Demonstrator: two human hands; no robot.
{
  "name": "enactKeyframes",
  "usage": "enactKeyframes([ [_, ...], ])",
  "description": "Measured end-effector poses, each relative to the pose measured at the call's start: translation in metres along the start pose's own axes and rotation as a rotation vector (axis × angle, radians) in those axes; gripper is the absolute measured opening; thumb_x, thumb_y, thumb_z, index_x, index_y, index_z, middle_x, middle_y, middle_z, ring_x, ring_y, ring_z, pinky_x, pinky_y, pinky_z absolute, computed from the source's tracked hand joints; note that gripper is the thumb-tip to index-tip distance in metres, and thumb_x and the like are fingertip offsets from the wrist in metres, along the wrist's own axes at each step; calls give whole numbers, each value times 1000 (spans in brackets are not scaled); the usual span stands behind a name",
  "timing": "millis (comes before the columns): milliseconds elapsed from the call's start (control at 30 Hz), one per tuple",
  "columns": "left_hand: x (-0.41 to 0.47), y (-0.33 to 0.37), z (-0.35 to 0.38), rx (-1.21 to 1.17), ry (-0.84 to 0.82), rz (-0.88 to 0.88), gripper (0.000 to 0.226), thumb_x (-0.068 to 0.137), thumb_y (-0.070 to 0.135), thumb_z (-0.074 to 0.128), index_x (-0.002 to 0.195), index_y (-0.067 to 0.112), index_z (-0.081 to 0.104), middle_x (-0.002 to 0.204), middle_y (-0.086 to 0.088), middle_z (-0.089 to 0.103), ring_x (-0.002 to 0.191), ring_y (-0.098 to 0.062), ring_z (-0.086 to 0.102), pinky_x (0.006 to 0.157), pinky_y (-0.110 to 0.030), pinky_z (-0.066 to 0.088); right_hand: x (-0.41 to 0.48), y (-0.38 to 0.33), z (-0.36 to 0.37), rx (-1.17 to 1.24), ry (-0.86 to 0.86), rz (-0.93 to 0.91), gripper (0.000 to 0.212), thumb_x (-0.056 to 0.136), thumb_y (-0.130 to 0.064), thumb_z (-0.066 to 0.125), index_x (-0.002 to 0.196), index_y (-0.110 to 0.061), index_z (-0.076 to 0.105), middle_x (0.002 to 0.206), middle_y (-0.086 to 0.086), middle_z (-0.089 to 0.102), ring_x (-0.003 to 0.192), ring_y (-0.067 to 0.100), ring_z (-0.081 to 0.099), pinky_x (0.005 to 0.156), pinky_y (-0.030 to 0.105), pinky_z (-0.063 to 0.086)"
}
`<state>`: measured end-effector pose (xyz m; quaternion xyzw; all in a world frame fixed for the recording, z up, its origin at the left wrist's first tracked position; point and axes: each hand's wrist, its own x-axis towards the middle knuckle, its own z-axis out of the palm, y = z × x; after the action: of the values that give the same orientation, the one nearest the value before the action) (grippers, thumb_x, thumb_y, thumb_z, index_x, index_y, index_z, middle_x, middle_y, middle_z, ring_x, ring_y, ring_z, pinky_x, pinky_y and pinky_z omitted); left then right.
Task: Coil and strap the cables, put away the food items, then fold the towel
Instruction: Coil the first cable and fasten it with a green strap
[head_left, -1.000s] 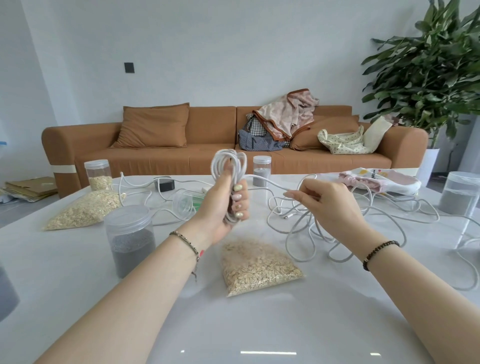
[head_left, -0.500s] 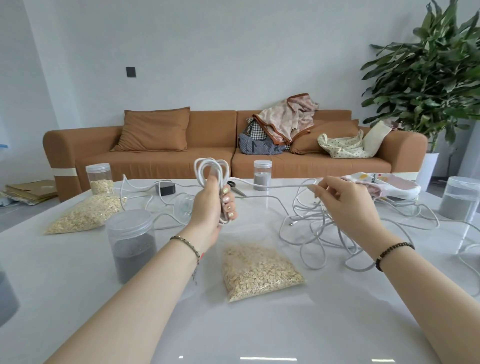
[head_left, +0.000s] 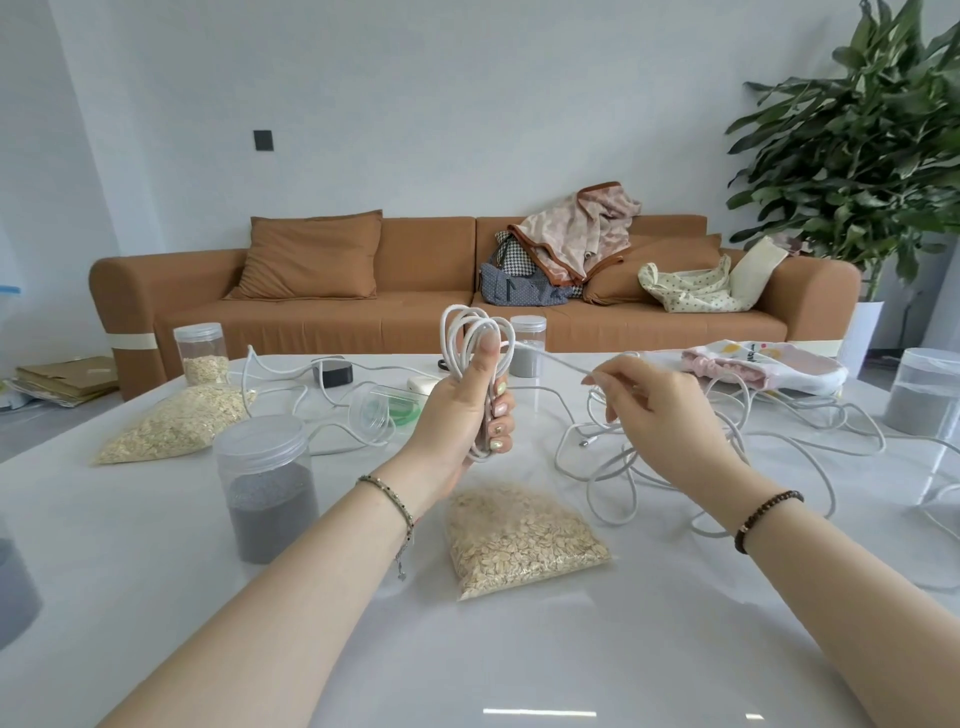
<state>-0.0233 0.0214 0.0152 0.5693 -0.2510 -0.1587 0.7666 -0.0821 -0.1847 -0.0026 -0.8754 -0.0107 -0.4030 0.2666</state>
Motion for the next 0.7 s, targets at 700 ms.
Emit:
enactKeyframes([
  [700,-4,-13,4,123,-110,-311,66,73,83,57,75,18,42,61,4,39,48,-11,38,48,-21,35,-17,-33,10,-64,41,-459,17,100,-34,49,107,-26,63,83,-17,58,54,9,52,46,36,48],
])
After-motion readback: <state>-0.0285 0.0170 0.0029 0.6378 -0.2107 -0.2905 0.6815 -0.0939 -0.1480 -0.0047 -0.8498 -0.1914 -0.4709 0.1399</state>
